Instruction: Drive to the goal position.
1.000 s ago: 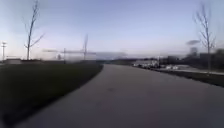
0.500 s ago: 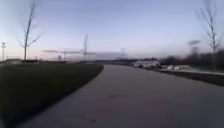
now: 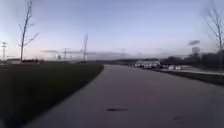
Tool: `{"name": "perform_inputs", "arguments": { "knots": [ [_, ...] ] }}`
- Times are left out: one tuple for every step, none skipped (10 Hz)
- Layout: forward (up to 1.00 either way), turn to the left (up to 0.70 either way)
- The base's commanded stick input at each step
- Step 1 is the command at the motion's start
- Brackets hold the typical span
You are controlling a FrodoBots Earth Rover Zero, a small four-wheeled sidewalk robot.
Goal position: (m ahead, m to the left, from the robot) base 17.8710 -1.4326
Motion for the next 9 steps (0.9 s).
{"name": "perform_inputs", "arguments": {
  "knots": [
    [1.0, 0.01],
    [1.0, 0.01],
    [1.0, 0.01],
    [0.99, 0.01],
    [0.99, 0.01],
    [0.99, 0.01],
    [0.99, 0.01],
    [0.99, 0.01],
    [0.99, 0.01]
  ]
}}
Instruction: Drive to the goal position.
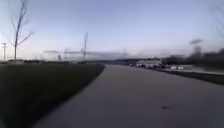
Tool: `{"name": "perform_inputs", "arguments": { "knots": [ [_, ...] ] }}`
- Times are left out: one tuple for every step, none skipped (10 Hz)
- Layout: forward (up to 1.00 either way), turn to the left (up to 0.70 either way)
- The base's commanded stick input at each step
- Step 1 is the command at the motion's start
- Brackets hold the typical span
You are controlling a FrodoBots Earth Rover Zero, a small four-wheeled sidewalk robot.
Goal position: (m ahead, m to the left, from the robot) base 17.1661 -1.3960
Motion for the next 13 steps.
{"name": "perform_inputs", "arguments": {
  "knots": [
    [0.99, 0.01],
    [0.99, 0.01],
    [0.99, 0.01],
    [0.99, 0.01],
    [0.99, 0.01],
    [0.99, 0.01],
    [0.99, 0.01],
    [0.99, 0.01],
    [0.99, 0.01],
    [1.0, 0.01],
    [0.99, 0.01],
    [0.99, 0.01],
    [0.99, -0.15]
  ]
}}
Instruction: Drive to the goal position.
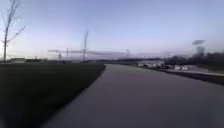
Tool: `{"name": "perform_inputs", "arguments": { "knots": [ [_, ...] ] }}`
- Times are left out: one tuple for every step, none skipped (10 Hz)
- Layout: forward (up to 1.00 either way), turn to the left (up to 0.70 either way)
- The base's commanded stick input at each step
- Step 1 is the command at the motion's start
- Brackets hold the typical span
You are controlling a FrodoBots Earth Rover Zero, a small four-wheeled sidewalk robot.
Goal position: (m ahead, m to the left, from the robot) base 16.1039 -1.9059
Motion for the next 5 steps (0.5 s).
{"name": "perform_inputs", "arguments": {
  "knots": [
    [0.99, -0.35],
    [0.99, -0.38],
    [0.99, -0.36],
    [0.99, -0.22],
    [0.99, -0.02]
  ]
}}
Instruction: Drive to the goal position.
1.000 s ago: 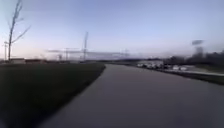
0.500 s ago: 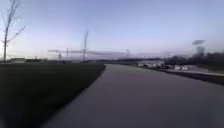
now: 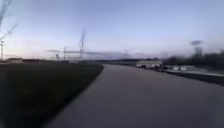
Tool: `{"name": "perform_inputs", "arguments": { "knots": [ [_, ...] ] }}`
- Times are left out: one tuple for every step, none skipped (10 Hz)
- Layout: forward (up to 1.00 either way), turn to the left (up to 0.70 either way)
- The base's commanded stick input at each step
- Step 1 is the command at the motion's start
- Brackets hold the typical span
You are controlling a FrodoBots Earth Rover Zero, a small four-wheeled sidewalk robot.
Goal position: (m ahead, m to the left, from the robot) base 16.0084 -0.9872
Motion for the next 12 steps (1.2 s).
{"name": "perform_inputs", "arguments": {
  "knots": [
    [1.0, 0.01],
    [0.99, 0.01],
    [0.99, 0.01],
    [0.99, 0.01],
    [0.99, 0.01],
    [0.99, 0.01],
    [0.99, 0.01],
    [0.99, 0.01],
    [0.99, 0.01],
    [0.99, 0.01],
    [0.99, 0.01],
    [0.99, 0.01]
  ]
}}
